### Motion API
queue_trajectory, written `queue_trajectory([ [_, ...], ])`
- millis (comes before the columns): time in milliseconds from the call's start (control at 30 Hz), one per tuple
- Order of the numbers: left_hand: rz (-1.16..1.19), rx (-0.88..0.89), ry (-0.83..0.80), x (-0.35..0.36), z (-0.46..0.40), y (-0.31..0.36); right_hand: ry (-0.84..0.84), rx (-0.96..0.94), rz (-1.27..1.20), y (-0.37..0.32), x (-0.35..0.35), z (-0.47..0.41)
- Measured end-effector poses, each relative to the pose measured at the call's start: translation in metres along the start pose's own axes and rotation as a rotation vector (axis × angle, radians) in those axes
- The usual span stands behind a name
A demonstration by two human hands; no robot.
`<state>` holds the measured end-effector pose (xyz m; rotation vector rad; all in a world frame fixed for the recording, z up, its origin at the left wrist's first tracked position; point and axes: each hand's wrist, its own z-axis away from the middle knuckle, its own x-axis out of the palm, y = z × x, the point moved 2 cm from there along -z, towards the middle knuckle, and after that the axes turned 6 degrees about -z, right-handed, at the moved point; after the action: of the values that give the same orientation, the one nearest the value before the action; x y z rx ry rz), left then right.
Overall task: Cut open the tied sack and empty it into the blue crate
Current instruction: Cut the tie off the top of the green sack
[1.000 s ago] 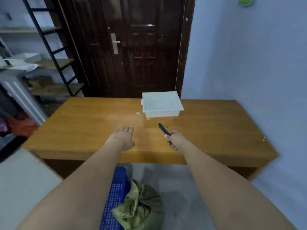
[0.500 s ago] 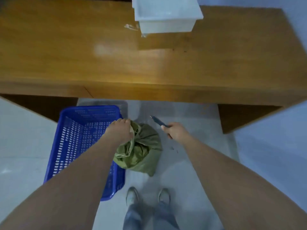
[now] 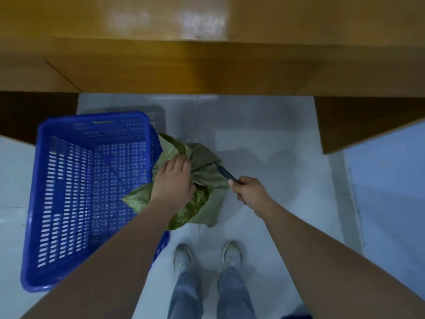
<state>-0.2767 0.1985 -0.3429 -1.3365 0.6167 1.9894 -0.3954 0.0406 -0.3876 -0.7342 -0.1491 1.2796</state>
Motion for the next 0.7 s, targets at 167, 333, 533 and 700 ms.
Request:
queue_trajectory([
  [167, -0.231, 0.251, -0.136, 0.039, -0.031, 0.013, 0.029, 0.044, -0.066, 0.016, 0.002, -0.027],
  [333, -0.288, 0.211, -0.4, 0.057, -0.041, -0.008, 0.001, 0.076, -0.133, 0.029, 0.01, -0.047],
  [533, -0.596, 0.274, -0.53, 0.051, -0.033, -0.091, -0.053, 0.095, -0.241, 0.038, 0.028, -0.063],
  [700, -0.585, 0.053, -0.276, 0.058, -0.035, -0.099, -0.074, 0.054, -0.232, 0.035, 0.052, -0.072],
])
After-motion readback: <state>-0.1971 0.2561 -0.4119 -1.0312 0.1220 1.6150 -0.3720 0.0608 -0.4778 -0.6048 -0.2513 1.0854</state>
